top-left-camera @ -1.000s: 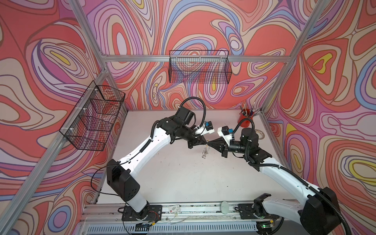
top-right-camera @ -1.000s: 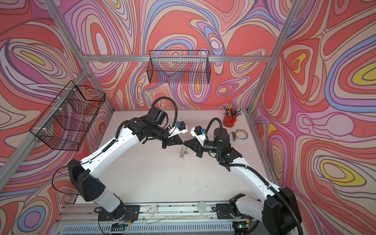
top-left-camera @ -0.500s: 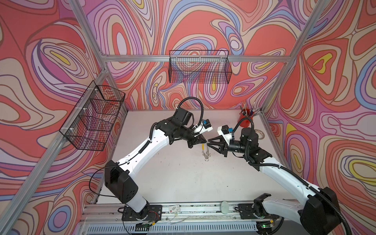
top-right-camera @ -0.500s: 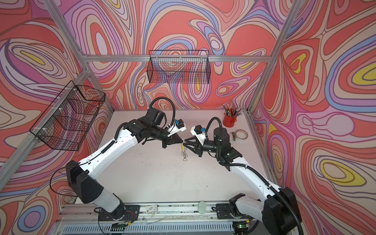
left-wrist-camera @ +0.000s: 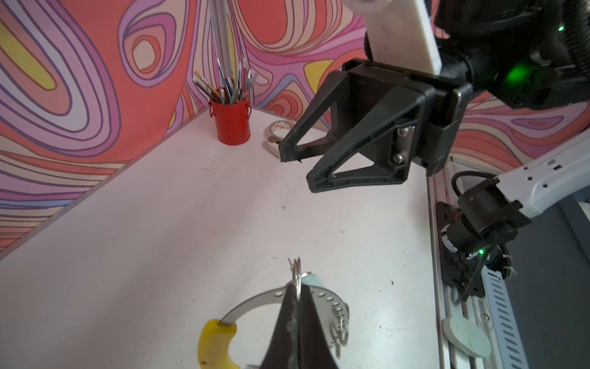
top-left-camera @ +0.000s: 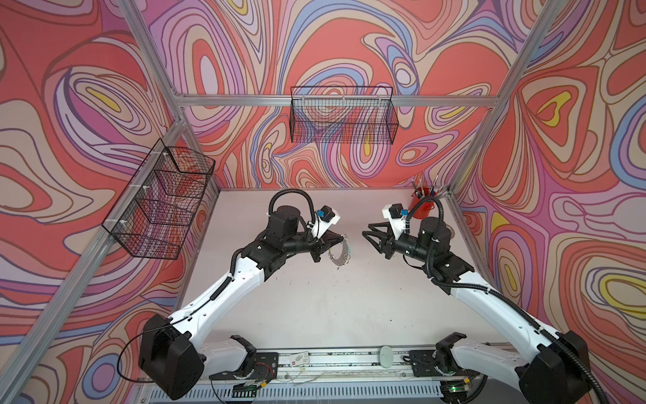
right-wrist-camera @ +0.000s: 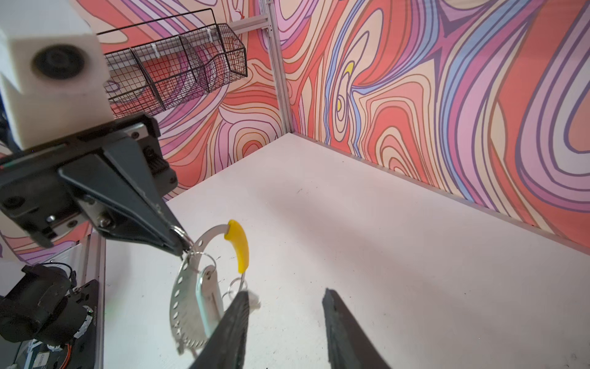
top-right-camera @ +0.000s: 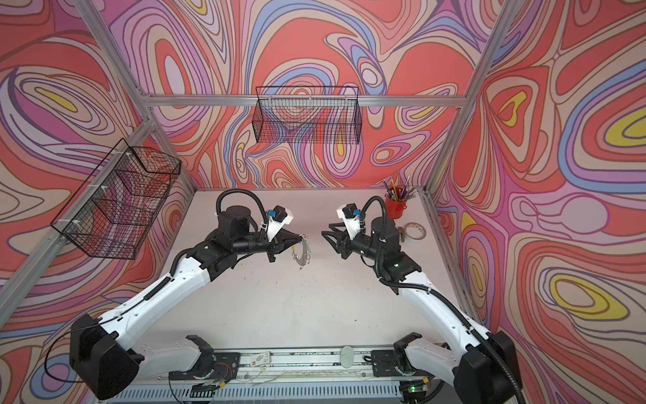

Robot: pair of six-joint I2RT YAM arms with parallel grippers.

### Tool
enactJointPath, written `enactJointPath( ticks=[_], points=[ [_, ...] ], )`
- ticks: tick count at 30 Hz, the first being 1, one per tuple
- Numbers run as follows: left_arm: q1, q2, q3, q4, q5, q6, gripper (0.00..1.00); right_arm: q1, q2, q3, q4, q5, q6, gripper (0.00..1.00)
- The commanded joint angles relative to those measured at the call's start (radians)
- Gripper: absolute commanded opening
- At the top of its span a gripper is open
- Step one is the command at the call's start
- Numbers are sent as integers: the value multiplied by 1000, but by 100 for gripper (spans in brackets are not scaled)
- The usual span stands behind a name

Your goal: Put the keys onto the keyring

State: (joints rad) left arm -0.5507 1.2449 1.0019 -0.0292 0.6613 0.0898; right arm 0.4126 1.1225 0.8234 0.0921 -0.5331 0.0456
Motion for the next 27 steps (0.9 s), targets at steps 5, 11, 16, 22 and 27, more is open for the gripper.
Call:
enactJointPath(
  ticks=[5, 11, 16, 22, 27],
  points=[
    [3, -38, -208, 635, 6, -282, 0, -2, 23, 39, -19, -132, 23, 51],
    [-10, 9, -318, 961, -8, -411, 0, -1, 33, 43, -7, -155, 27, 54],
    [-23, 65, -350, 1140, -16, -470, 0, 0, 61, 53, 18, -197, 30, 56],
    [-45, 129, -370, 1281, -17, -513, 0, 0, 75, 54, 46, -234, 41, 57],
    [-70, 155, -381, 1316, -42, -508, 0, -1, 77, 49, 77, -272, 63, 55]
  ],
)
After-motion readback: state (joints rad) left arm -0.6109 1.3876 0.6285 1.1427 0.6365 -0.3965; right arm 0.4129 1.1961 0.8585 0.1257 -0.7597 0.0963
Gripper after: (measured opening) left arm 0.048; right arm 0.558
